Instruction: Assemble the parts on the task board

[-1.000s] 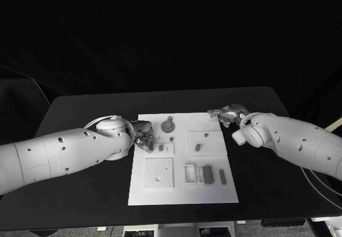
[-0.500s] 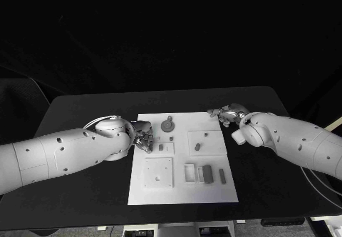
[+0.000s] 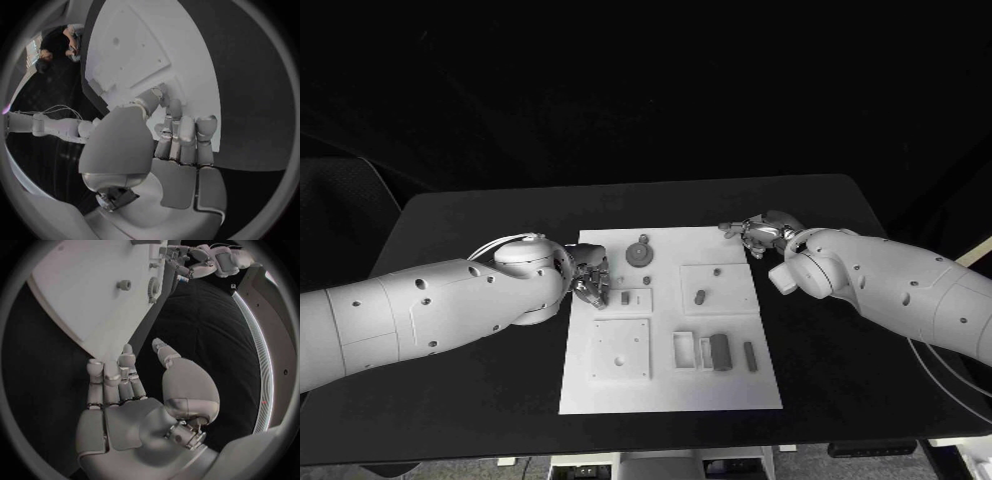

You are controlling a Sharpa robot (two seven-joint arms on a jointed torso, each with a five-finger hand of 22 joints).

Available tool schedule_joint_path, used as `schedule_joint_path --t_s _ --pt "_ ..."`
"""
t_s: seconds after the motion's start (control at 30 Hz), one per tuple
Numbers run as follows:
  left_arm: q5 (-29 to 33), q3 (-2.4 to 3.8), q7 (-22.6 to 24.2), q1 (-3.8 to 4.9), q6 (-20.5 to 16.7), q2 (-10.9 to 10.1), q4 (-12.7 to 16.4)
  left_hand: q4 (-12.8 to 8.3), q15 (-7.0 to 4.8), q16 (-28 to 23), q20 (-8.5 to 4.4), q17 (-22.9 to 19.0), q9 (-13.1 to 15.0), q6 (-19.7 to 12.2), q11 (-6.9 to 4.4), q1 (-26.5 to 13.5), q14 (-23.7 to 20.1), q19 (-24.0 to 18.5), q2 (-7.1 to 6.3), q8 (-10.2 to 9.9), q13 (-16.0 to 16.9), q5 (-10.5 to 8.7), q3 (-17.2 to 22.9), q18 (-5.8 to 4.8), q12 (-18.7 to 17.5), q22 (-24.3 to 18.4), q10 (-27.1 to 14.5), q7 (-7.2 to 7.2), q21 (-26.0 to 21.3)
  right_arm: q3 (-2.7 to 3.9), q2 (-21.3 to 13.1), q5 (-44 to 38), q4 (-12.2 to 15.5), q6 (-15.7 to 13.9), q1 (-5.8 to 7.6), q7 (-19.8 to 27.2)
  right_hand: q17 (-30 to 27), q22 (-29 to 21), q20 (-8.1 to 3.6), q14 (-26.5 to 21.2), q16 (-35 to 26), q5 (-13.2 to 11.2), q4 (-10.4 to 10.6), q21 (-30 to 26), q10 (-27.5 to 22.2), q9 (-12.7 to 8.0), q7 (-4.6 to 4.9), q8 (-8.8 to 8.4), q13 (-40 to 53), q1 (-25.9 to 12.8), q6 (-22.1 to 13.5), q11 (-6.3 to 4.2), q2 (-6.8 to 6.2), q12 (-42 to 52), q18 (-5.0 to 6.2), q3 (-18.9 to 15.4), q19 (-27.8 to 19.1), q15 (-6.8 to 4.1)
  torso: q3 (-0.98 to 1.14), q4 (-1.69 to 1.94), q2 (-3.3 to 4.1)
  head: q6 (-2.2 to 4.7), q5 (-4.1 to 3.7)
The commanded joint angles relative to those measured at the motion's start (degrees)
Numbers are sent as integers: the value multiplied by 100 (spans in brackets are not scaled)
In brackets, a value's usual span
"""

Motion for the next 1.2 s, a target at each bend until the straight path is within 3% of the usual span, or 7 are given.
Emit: schedule_joint_path --t_s 0.03,0.7,1.2 --pt "-74 -20 -118 -19 99 -1 -3 13 -3 -25 -35 -8 -5 113 77 -52 -28 -2 32 25 -8 29 16 199 -29 -6 36 62 -37 0 5 -41 1 96 -2 32 -9 5 -11 -4 -25 2 -4 753 17 -9 28 -16 -9 -32 -1 9 7 -27 162 -38 29 -26 0 -2 0 -4 -2" --pt "-35 -23 -116 -19 87 35 12 91 5 -19 -31 -16 0 141 81 -207 -22 4 -13 32 -9 -3 -8 187 -30 -8 56 61 -29 0 0 -43 9 94 -4 31 -10 5 -11 -4 -25 2 -4 753 17 -10 28 -16 -10 -33 -2 9 8 -27 162 -38 29 -26 4 -1 0 -16 -8" --pt "-143 -29 -38 -19 39 57 16 33 3 -18 -41 -19 -1 133 74 -162 -24 -2 -29 24 -12 -5 7 199 -36 -11 50 55 -30 0 -6 -43 12 98 -4 30 -10 5 -11 -4 -26 3 -4 752 16 -11 29 -17 -11 -33 -3 9 9 -27 162 -38 29 -26 1 0 1 -35 -20"
